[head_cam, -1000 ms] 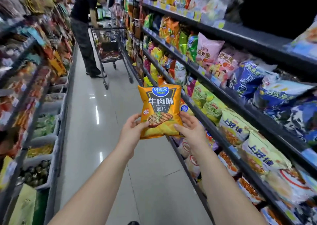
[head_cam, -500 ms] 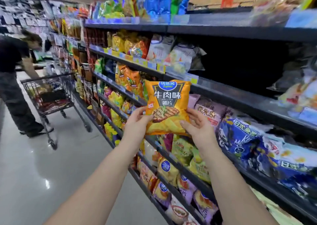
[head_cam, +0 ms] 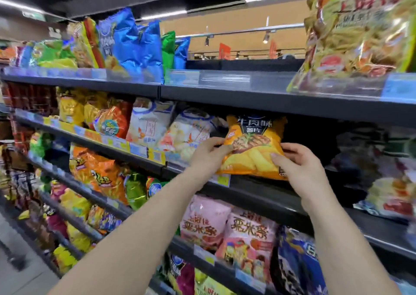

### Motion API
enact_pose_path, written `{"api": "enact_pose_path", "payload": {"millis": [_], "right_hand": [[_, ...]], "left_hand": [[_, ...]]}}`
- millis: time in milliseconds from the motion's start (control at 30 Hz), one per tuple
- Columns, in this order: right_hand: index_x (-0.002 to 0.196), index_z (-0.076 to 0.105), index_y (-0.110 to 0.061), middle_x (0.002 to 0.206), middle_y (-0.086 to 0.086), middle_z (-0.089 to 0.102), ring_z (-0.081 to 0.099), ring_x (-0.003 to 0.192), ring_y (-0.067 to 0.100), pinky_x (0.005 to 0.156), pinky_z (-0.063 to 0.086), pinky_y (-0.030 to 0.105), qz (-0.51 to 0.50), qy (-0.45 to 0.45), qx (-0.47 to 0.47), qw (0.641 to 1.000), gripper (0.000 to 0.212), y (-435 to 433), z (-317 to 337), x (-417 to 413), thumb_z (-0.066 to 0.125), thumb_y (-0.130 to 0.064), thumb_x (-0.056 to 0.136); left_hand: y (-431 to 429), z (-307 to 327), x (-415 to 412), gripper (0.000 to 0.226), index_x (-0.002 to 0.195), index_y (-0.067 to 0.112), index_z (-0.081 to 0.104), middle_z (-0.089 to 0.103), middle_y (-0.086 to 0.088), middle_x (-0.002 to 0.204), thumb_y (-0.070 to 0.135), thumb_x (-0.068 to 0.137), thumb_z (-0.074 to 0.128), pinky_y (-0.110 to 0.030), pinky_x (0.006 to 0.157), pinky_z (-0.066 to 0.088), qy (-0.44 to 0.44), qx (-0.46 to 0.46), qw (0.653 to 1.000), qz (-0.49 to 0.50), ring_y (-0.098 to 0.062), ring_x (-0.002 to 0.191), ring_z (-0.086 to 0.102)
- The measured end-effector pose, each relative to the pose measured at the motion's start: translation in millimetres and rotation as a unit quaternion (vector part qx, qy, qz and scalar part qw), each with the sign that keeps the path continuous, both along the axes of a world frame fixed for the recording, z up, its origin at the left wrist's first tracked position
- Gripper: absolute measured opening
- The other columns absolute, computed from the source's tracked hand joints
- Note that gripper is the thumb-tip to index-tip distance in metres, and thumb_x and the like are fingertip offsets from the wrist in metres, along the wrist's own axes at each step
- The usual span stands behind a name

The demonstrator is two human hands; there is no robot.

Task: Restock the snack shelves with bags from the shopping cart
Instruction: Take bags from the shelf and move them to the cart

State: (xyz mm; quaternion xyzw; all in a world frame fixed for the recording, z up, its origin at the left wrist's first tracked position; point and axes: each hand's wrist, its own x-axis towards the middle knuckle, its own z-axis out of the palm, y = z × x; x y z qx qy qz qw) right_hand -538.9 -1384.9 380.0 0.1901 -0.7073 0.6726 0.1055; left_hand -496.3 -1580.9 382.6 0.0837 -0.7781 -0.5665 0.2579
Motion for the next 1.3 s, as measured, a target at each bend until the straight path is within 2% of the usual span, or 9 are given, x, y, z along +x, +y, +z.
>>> {"api": "enact_pose_path", "payload": {"millis": [100, 200, 300, 400, 600, 833, 933, 1067, 1300], "right_hand": [[0.116, 0.055, -0.022, 0.106, -0.001, 0.065, 0.064, 0.09, 0.014, 0.079, 0.051, 0.03, -0.027, -0.057, 0.062, 0.996, 0.04, 3, 10, -31, 0.076, -0.021, 0.082], [0.124, 0.057, -0.018, 0.114, 0.004, 0.065, 0.065, 0.096, 0.02, 0.084, 0.054, 0.034, -0.059, -0.082, 0.18, 0.978, 0.054, 5, 17, -61, 0.08, -0.025, 0.076], [0.127, 0.052, -0.018, 0.122, 0.005, 0.06, 0.06, 0.104, 0.02, 0.087, 0.053, 0.034, -0.068, -0.125, 0.272, 0.952, 0.055, -4, 27, -81, 0.078, -0.029, 0.079], [0.124, 0.052, -0.016, 0.125, 0.006, 0.057, 0.057, 0.111, 0.022, 0.094, 0.053, 0.038, -0.059, -0.176, 0.273, 0.944, 0.043, -23, 36, -99, 0.071, -0.027, 0.087], [0.123, 0.054, -0.012, 0.122, 0.008, 0.061, 0.057, 0.112, 0.027, 0.078, 0.055, 0.042, -0.117, -0.173, 0.246, 0.946, 0.045, -58, 32, -136, 0.073, -0.027, 0.085], [0.131, 0.049, -0.01, 0.132, 0.009, 0.055, 0.052, 0.116, 0.028, 0.091, 0.051, 0.053, -0.087, -0.203, 0.228, 0.948, 0.055, -83, 30, -152, 0.075, -0.016, 0.084], [0.134, 0.046, -0.01, 0.126, 0.005, 0.055, 0.051, 0.104, 0.021, 0.087, 0.05, 0.046, -0.064, -0.2, 0.214, 0.954, 0.053, -96, 31, -158, 0.071, -0.015, 0.087], [0.142, 0.042, -0.013, 0.137, 0.001, 0.054, 0.054, 0.117, 0.021, 0.09, 0.049, 0.043, -0.037, -0.191, 0.223, 0.955, 0.068, -115, 29, -168, 0.075, -0.019, 0.083], [0.135, 0.046, -0.012, 0.136, 0.007, 0.052, 0.052, 0.123, 0.027, 0.092, 0.051, 0.052, -0.018, -0.165, 0.231, 0.959, 0.061, -144, 20, -173, 0.076, -0.017, 0.082]], "left_hand": [[-7, 7, -50, 0.034, 0.113, 0.018, 0.066, 0.069, -0.001, 0.106, 0.039, 0.087, 0.063, -0.034, 0.084, 0.05, -0.048, -0.075, 0.995, -0.044, -0.022, 0.101, 0.064], [-13, 12, -92, 0.039, 0.128, 0.012, 0.061, 0.067, -0.013, 0.115, 0.029, 0.093, 0.06, -0.029, 0.07, 0.048, -0.111, -0.127, 0.98, -0.101, -0.031, 0.11, 0.062], [-19, 13, -129, 0.037, 0.129, 0.011, 0.059, 0.064, -0.014, 0.12, 0.022, 0.094, 0.058, -0.032, 0.08, 0.052, -0.138, -0.156, 0.968, -0.138, -0.031, 0.111, 0.061], [-28, 14, -160, 0.035, 0.128, 0.017, 0.059, 0.06, -0.013, 0.128, 0.022, 0.094, 0.056, -0.031, 0.086, 0.051, -0.132, -0.201, 0.959, -0.148, -0.031, 0.113, 0.059], [-50, 8, -198, 0.052, 0.146, 0.026, 0.042, 0.046, -0.006, 0.148, 0.03, 0.096, 0.053, -0.028, 0.105, 0.039, -0.135, -0.232, 0.955, -0.128, -0.027, 0.131, 0.047], [-78, 6, -210, 0.048, 0.142, 0.026, 0.043, 0.053, -0.009, 0.138, 0.029, 0.095, 0.051, -0.027, 0.084, 0.04, -0.121, -0.285, 0.943, -0.119, -0.031, 0.121, 0.053], [-98, 12, -213, 0.048, 0.134, 0.024, 0.052, 0.061, -0.007, 0.128, 0.026, 0.086, 0.06, -0.03, 0.088, 0.049, -0.115, -0.262, 0.95, -0.126, -0.028, 0.11, 0.059], [-122, 9, -213, 0.053, 0.136, 0.024, 0.049, 0.059, -0.007, 0.13, 0.023, 0.086, 0.065, -0.033, 0.094, 0.05, -0.14, -0.251, 0.951, -0.116, -0.028, 0.114, 0.057], [-157, 4, -211, 0.055, 0.141, 0.018, 0.042, 0.058, -0.007, 0.132, 0.026, 0.091, 0.066, -0.027, 0.088, 0.044, -0.149, -0.261, 0.947, -0.109, -0.025, 0.117, 0.055]]}}
